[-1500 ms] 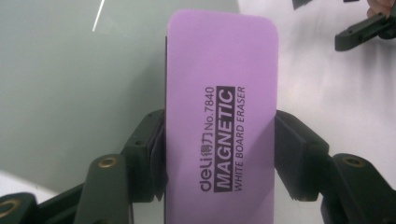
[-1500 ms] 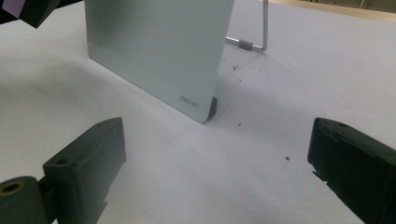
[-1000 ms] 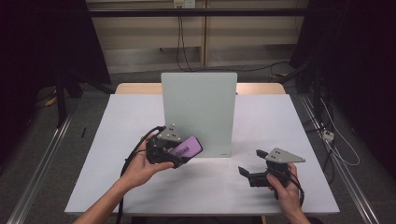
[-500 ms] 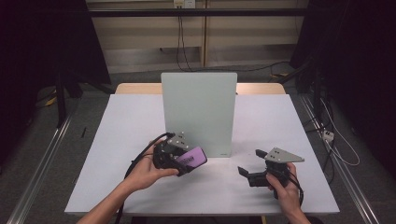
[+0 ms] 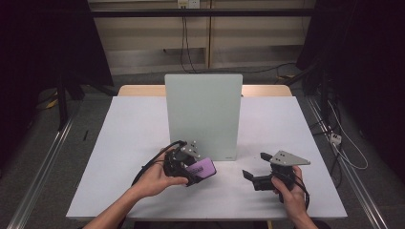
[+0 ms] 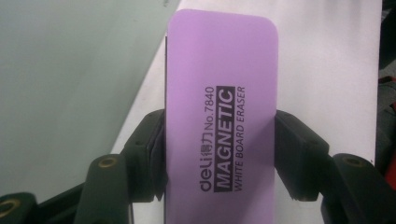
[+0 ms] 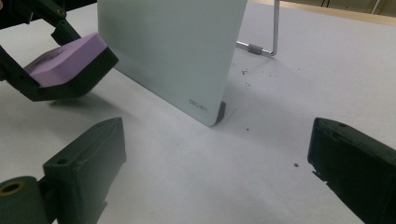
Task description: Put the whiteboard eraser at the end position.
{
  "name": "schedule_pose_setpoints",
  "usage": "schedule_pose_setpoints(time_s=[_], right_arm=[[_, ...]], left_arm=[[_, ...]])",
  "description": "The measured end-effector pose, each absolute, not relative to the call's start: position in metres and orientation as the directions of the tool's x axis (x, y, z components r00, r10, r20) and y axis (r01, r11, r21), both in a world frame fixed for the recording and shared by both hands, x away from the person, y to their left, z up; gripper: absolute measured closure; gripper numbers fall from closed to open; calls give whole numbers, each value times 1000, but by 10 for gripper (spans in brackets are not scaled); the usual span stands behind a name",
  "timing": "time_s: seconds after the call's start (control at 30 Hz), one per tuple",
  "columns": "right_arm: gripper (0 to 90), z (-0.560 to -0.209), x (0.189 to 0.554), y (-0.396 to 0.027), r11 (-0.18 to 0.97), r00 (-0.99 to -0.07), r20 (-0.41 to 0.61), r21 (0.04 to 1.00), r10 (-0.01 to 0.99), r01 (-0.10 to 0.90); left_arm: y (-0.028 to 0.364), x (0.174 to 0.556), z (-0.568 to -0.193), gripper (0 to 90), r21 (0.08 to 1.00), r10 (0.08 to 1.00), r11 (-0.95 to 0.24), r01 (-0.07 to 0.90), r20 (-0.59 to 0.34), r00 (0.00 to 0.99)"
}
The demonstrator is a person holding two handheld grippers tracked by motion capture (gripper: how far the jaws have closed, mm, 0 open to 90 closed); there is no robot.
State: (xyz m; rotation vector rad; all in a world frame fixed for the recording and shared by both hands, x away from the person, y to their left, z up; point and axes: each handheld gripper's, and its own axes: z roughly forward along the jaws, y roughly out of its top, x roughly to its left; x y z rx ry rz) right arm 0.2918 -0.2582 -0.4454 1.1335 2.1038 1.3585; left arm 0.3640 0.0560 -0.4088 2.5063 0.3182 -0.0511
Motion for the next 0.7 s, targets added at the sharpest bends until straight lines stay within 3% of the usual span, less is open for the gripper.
schedule_pose_setpoints(time_s=[0.27, 0.37, 0.7], right_arm=[[42, -445, 292, -258, 206, -596, 97, 884, 797, 419], [42, -445, 292, -257, 208, -598, 94, 885, 796, 417], [41, -445, 291, -256, 211, -599, 93, 884, 796, 417]], left_arm=[[48, 362, -413, 408, 556, 192, -797, 235, -136, 972], [44, 358, -414, 407, 509, 196, -830, 229, -118, 973], [39, 361, -426, 405, 520, 201, -816, 253, -155, 967]])
